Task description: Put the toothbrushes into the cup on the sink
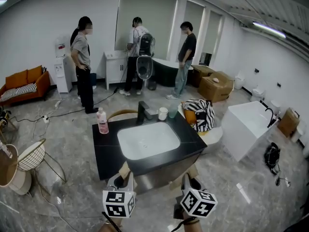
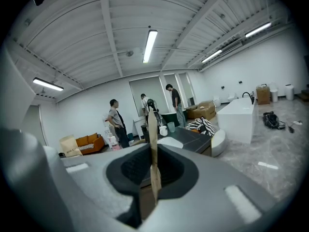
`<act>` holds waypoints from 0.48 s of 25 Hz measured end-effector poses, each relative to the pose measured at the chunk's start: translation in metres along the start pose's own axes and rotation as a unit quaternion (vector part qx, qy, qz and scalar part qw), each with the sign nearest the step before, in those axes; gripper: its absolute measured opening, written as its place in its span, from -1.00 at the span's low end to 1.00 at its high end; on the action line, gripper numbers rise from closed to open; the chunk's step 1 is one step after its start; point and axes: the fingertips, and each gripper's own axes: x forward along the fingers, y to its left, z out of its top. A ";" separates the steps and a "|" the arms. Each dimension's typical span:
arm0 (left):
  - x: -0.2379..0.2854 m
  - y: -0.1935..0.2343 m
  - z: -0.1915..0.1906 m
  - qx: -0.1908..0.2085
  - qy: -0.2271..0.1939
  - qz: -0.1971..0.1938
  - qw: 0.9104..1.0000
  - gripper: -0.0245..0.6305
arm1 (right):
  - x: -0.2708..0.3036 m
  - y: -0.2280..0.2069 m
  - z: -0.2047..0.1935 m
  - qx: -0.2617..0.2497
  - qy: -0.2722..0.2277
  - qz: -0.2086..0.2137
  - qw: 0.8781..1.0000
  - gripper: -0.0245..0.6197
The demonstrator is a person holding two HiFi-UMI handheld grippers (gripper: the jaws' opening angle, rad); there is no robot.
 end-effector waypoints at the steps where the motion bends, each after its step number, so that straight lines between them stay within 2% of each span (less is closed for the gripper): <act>1: 0.006 0.000 0.001 0.000 0.000 0.000 1.000 -0.81 | 0.005 -0.003 0.002 0.001 -0.001 -0.001 1.000 -0.83; 12: 0.051 -0.006 0.002 -0.008 0.007 -0.010 1.000 -0.81 | 0.036 -0.030 0.008 0.002 0.006 -0.014 1.000 -0.83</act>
